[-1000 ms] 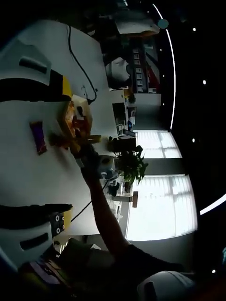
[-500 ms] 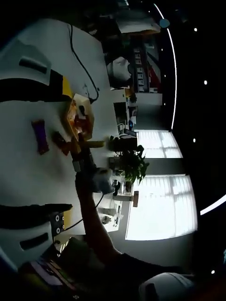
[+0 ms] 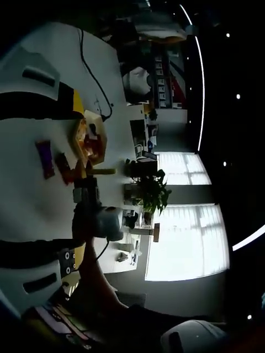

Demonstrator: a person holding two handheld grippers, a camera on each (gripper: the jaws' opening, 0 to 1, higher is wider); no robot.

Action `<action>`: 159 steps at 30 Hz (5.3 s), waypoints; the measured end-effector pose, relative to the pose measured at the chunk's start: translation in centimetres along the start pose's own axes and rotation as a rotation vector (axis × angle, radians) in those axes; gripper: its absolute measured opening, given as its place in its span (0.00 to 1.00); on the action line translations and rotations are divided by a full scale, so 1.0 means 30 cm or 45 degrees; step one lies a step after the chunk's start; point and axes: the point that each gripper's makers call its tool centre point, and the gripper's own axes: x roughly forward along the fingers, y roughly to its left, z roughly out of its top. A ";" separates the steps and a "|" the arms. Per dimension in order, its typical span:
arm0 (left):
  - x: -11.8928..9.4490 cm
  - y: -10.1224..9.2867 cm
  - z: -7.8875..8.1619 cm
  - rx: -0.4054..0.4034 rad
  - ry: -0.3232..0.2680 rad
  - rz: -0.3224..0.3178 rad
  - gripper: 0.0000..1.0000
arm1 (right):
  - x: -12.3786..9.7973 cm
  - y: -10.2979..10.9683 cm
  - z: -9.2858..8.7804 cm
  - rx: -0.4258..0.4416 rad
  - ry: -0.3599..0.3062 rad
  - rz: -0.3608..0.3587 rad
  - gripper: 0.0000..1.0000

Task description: Place the target food into the container with the food tongs after gripping and lifting it, then release it inside without dropping or visibly crushing the food.

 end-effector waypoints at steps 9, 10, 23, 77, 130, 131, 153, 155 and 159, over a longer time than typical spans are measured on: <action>-0.004 0.006 -0.009 -0.018 0.000 0.012 0.95 | 0.001 0.053 0.066 -0.145 -0.065 0.184 0.21; -0.004 0.007 -0.010 -0.020 0.001 0.013 0.95 | 0.001 0.059 0.073 -0.176 -0.083 0.213 0.22; 0.007 0.022 -0.019 -0.014 0.031 0.020 0.95 | -0.011 0.061 0.042 -0.057 -0.122 0.575 0.24; 0.038 0.009 0.010 0.025 -0.007 -0.008 0.96 | 0.003 0.006 0.125 -0.099 -0.117 0.555 0.18; 0.016 0.020 -0.012 0.052 -0.001 0.014 0.96 | 0.451 -0.291 0.160 -0.107 -0.027 0.338 0.18; 0.016 0.020 -0.013 0.049 -0.002 0.014 0.96 | 0.457 -0.294 0.152 -0.100 -0.011 0.325 0.18; 0.015 0.029 -0.020 0.035 0.001 0.020 0.95 | 0.399 -0.249 0.210 -0.059 -0.054 0.334 0.22; 0.011 0.026 -0.017 0.039 0.000 0.017 0.95 | 0.386 -0.246 0.219 -0.058 -0.071 0.320 0.23; 0.010 0.027 -0.018 0.038 -0.001 0.018 0.95 | 0.353 -0.207 0.238 -0.076 -0.085 0.337 0.23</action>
